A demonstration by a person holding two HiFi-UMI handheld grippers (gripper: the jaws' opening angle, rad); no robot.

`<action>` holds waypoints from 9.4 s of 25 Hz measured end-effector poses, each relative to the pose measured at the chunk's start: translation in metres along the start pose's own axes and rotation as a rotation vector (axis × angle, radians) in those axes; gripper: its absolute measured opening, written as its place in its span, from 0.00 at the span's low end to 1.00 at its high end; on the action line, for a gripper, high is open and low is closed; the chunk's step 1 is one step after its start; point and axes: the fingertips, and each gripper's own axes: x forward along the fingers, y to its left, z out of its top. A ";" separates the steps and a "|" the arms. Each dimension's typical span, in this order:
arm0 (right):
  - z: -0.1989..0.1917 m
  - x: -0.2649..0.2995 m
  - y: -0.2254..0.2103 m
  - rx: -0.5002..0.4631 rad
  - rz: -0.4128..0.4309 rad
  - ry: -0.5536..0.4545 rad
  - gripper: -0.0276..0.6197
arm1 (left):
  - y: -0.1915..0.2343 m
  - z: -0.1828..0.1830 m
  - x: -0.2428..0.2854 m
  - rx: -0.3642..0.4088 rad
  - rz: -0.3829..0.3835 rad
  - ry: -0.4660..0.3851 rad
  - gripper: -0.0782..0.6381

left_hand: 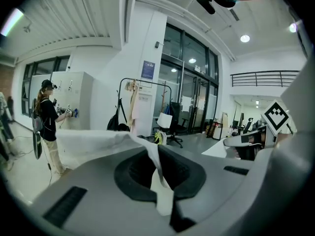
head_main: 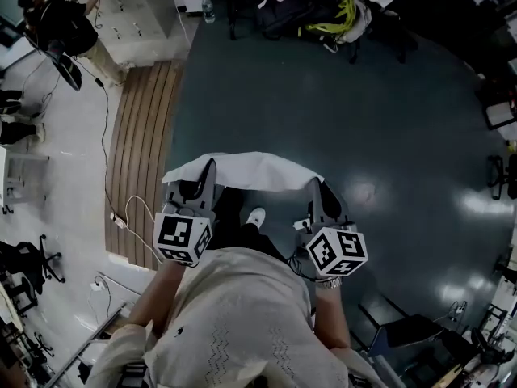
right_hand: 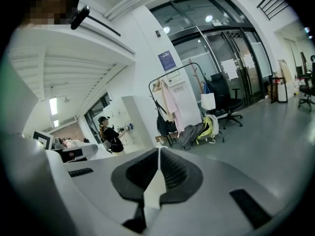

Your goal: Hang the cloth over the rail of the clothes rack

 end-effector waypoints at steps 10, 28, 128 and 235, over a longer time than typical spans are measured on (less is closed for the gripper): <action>0.044 0.089 -0.021 0.027 -0.118 0.014 0.08 | 0.044 0.023 0.114 -0.038 -0.113 0.035 0.13; 0.115 0.223 -0.005 0.077 -0.186 -0.035 0.08 | 0.142 0.098 0.236 -0.022 -0.163 -0.001 0.13; 0.800 0.819 -0.489 -0.273 0.154 -0.271 0.08 | 0.093 0.539 1.067 0.147 0.150 -0.279 0.13; 1.245 0.983 -0.174 -1.443 0.360 -0.327 0.26 | 0.146 1.103 1.192 0.670 -0.010 -0.370 0.13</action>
